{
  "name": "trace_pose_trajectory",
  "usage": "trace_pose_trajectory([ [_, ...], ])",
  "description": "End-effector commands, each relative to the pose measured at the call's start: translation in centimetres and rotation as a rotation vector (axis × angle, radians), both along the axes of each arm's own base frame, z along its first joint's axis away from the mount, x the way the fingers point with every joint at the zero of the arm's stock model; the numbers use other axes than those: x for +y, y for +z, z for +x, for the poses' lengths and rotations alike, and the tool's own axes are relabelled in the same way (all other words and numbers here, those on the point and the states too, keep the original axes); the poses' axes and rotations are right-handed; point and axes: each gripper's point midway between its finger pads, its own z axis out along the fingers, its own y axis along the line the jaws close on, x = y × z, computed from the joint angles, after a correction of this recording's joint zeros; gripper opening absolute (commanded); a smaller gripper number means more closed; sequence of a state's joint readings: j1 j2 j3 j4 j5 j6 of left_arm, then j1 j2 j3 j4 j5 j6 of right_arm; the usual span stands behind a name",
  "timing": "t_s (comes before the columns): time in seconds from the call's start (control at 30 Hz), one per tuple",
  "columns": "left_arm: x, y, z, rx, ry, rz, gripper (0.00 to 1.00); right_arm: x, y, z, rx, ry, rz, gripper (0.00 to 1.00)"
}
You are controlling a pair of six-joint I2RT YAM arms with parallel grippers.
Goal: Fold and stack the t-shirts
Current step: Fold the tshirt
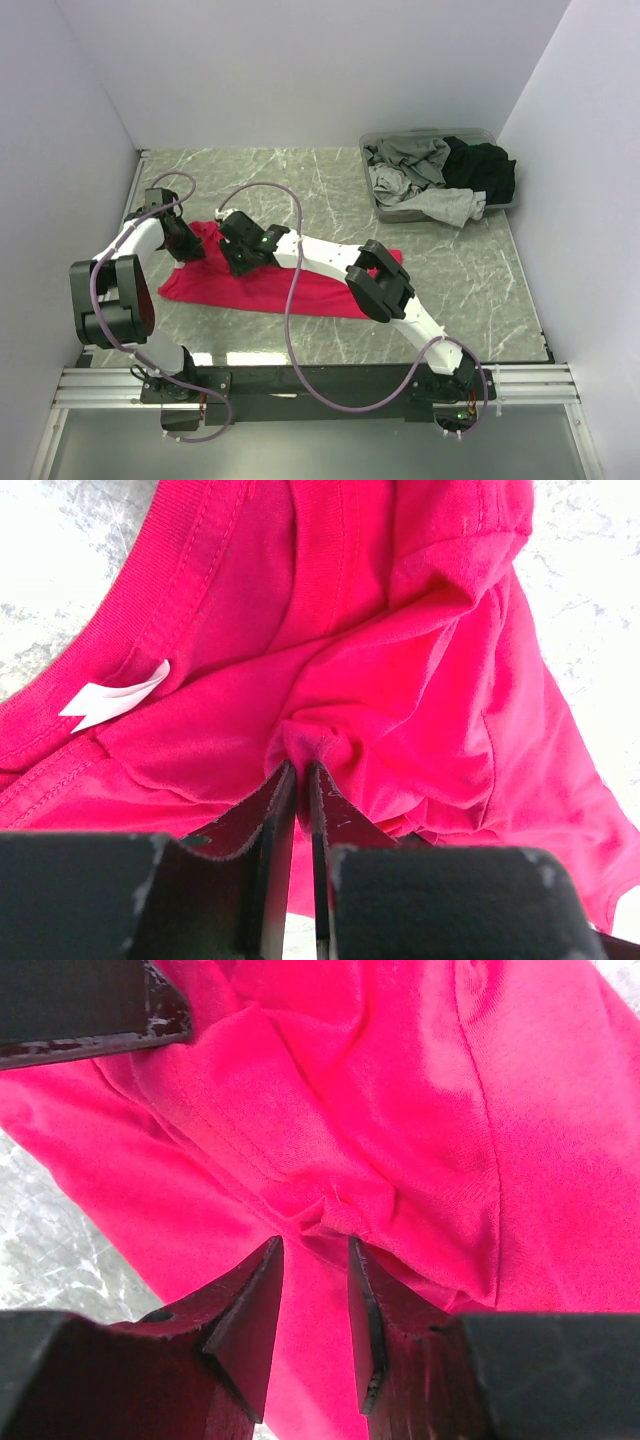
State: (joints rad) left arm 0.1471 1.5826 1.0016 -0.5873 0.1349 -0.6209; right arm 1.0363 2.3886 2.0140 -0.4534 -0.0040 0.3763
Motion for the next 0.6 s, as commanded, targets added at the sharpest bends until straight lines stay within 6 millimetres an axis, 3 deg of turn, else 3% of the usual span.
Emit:
trace_pose_trajectory([
  [0.0,0.0,1.1,0.0,-0.042,-0.012,0.009,0.17,0.7,0.2,1.2,-0.032,-0.014,0.018,0.39],
  [0.27,0.1,1.1,0.1,-0.042,-0.012,0.008,0.17,0.6,-1.4,0.8,-0.004,-0.005,-0.014,0.37],
  [0.47,0.2,1.1,-0.1,-0.038,-0.010,0.013,0.16,0.3,-1.2,1.4,-0.023,-0.026,-0.020,0.24],
  [0.57,0.2,1.0,-0.3,-0.036,-0.007,0.018,0.16,0.0,-0.6,1.6,-0.034,-0.036,-0.019,0.06],
])
